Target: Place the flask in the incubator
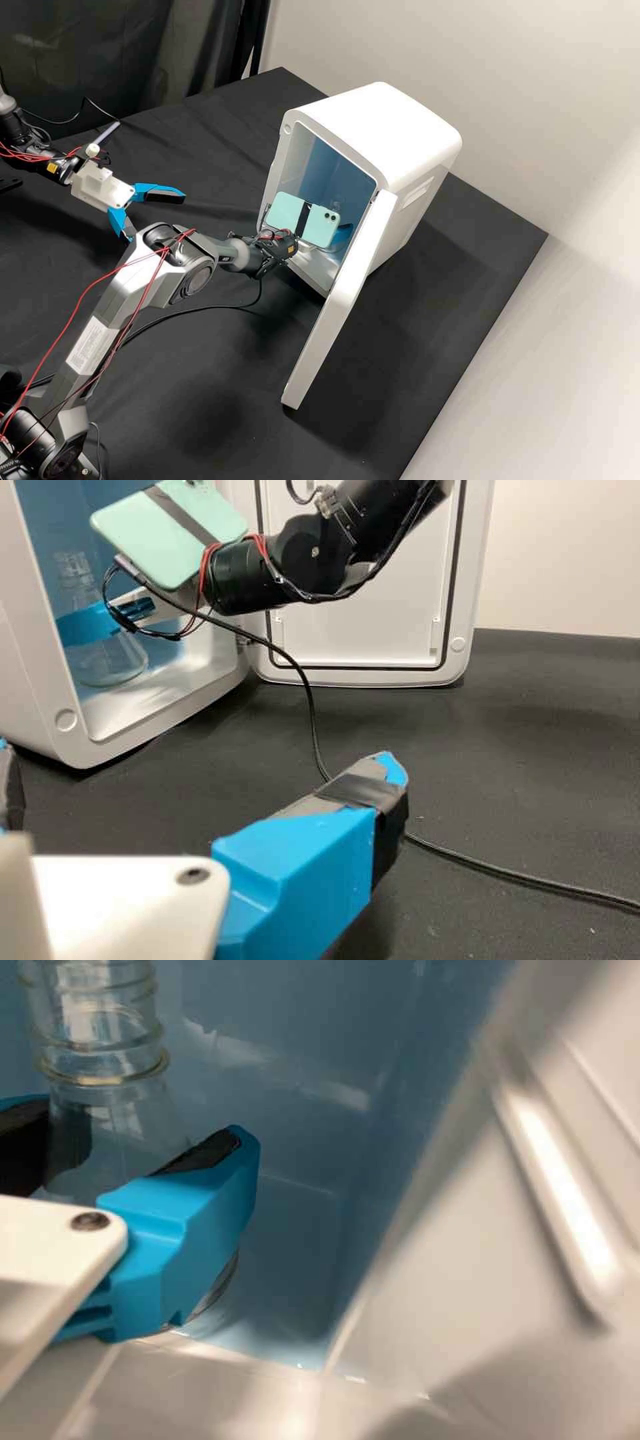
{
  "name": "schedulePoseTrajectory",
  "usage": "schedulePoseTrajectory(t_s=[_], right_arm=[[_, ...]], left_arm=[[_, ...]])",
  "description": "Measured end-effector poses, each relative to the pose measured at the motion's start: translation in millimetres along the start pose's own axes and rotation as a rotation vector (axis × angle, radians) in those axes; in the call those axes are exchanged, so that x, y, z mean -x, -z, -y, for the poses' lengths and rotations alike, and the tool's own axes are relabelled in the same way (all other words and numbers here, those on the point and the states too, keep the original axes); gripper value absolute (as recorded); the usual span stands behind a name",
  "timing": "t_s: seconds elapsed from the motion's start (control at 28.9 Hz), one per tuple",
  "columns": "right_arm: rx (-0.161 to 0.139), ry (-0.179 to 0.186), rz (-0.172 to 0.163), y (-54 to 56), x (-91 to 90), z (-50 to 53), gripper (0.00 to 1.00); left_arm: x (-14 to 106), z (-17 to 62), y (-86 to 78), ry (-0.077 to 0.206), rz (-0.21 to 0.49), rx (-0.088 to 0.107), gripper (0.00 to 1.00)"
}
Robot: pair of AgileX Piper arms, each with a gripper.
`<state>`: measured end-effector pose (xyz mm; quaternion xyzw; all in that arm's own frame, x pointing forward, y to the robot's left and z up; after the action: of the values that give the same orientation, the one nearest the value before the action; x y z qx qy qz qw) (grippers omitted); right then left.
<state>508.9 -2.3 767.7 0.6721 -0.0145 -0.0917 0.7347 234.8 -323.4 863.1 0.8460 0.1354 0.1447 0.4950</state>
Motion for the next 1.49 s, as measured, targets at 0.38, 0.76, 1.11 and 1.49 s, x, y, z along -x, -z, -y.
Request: schedulePoseTrajectory(t_s=[0.38,0.76,1.11,1.49], right_arm=[[-0.226,0.024,-0.008,-13.9,-1.0,-10.5,0.0],[-0.314,0.047,-0.03,-13.1,-1.6,-11.9,0.0],[-0.3,0.049,-0.028,-12.8,-2.2,-12.3,0.0],[-0.2,0.036,-0.044,-8.3,-13.7,-4.9,0.0]], left_arm=[[0.0,0.0,0.0,0.0,0.0,0.0,1.0],[-1.6,-1.3,0.1,-0.002,0.0,-0.001,1.0],[-1.6,-1.3,0.1,-0.002,0.0,-0.001,1.0],[-1.6,-1.3,0.1,-0.002,0.0,-0.001,1.0]])
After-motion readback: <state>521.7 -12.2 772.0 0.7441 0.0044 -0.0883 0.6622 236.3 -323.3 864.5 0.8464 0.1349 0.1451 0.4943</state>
